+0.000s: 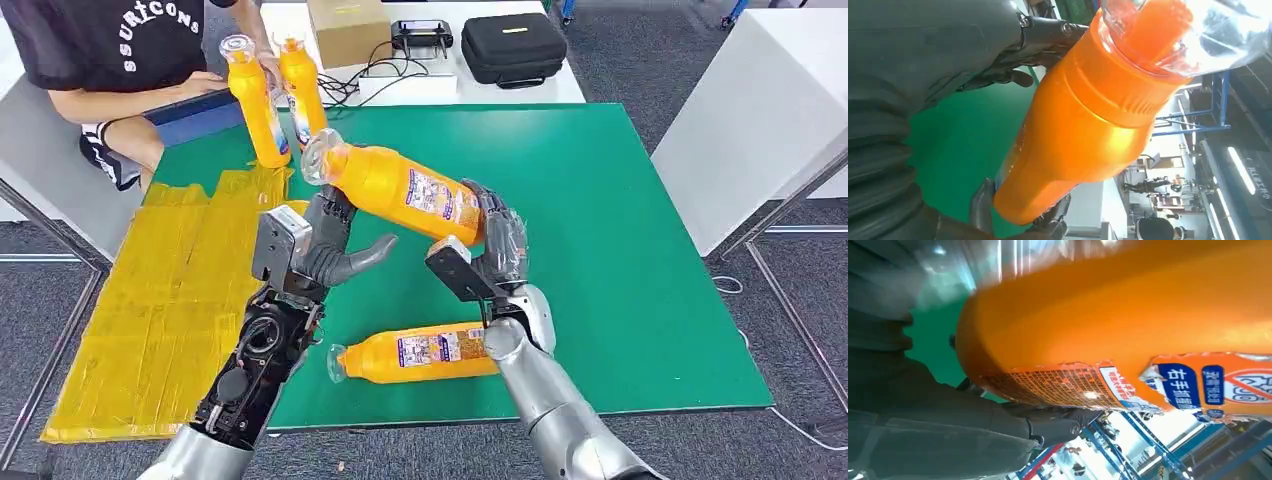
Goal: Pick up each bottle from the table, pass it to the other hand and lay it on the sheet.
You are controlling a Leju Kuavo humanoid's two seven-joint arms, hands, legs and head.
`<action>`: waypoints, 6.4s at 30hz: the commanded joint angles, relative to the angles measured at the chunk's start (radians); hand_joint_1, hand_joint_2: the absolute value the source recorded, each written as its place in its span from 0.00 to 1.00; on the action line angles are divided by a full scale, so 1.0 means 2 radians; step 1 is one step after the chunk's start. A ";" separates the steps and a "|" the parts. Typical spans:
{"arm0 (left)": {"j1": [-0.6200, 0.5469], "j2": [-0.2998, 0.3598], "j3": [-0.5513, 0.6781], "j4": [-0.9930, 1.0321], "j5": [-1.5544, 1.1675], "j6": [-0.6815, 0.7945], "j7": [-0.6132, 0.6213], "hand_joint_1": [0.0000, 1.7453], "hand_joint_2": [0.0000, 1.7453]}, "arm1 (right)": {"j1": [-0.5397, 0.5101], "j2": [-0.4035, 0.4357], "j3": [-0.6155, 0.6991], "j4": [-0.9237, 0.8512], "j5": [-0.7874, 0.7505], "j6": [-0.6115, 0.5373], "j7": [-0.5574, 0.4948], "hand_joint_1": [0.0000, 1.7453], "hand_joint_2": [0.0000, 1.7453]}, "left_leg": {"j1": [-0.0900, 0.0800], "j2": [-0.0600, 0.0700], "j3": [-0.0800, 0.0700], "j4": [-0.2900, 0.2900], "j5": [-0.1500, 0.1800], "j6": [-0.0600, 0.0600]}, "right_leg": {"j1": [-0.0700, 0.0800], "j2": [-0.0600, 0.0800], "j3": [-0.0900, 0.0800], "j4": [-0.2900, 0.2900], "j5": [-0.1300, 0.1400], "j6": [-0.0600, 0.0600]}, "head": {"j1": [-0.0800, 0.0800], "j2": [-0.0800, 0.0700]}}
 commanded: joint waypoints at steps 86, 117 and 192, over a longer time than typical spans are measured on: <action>0.028 -0.053 0.243 -0.106 -0.548 0.401 -0.072 1.00 1.00 | 0.116 -0.103 0.196 -0.338 -0.031 0.000 0.015 0.00 0.00 | 0.000 0.001 0.002 0.001 -0.002 -0.001 | 0.000 0.000 0.002 0.000 -0.002 0.000 | 0.000 0.000; -0.131 0.125 -0.036 0.372 -0.732 0.238 0.378 0.00 1.00 | 0.144 -0.149 0.211 -0.257 0.123 0.212 0.117 0.00 0.00 | 0.002 0.003 0.001 -0.001 0.001 -0.005 | 0.002 0.001 0.000 0.000 0.001 -0.004 | 0.000 0.000; 0.072 0.010 0.159 -0.054 -0.056 0.036 -0.021 0.00 1.00 | 0.173 -0.073 0.025 -0.174 0.095 0.024 0.126 1.00 1.00 | 0.002 0.003 0.005 0.000 -0.001 -0.005 | 0.002 0.003 0.003 0.000 0.000 -0.005 | 0.000 0.000</action>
